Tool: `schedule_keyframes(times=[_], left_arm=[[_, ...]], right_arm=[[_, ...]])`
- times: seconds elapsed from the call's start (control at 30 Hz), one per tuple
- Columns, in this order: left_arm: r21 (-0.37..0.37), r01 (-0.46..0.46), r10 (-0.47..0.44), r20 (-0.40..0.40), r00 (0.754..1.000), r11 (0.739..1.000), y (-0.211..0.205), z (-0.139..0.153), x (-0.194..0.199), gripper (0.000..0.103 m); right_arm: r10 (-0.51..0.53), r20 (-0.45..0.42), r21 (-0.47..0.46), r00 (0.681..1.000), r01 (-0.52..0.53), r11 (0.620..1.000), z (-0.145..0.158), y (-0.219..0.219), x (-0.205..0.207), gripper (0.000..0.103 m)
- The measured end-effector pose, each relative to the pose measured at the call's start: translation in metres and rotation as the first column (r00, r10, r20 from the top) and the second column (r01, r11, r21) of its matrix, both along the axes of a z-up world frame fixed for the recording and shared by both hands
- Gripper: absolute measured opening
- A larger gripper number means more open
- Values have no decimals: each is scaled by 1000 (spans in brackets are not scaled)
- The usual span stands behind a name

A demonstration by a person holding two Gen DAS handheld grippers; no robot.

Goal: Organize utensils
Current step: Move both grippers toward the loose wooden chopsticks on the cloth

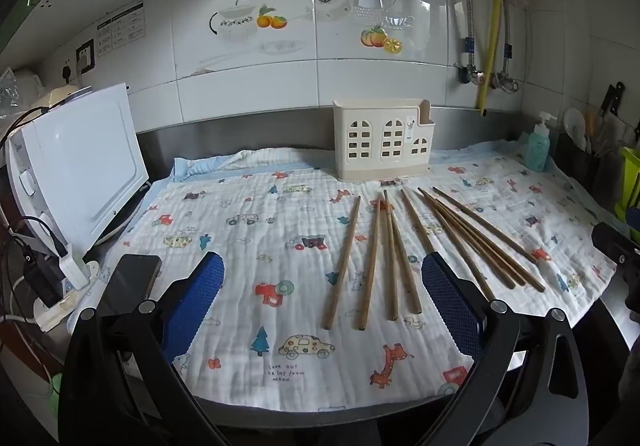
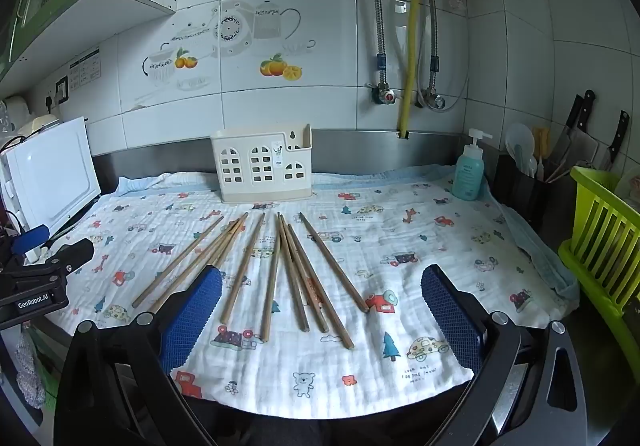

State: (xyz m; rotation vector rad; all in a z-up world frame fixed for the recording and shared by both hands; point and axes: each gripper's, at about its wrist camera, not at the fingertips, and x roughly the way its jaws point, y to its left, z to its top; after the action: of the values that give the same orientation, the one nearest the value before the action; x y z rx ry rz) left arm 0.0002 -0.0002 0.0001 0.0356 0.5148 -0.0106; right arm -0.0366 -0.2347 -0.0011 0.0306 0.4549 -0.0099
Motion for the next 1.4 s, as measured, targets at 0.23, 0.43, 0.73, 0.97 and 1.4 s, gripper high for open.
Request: schedule_keyframes(times=[0.23,0.43,0.73,0.97,1.4], left_arm=[[4,5,-5,19,1000,1000,1,2,-1,98],[8,9,-9,39,999,1000,3,5,1,98],[17,10,-11,59,998,1000,-2,6,-7,98],[16,10,-11,58,998,1000,-2,5,-7,98],[16,10,-11,56,998,1000,-4,4,-6,98]], right_arm=[[0,3,-1,1000,0,1000,0,0,0,97],[0,3,1,1000,0,1000,0,0,0,97],[1,4,3,1000,-1,1000,-1,1,-1,97],[-2,4,4,1000,2,1000,-1,0,0,97],[-1,4,5,1000,1,1000,-1,1,-1,97]])
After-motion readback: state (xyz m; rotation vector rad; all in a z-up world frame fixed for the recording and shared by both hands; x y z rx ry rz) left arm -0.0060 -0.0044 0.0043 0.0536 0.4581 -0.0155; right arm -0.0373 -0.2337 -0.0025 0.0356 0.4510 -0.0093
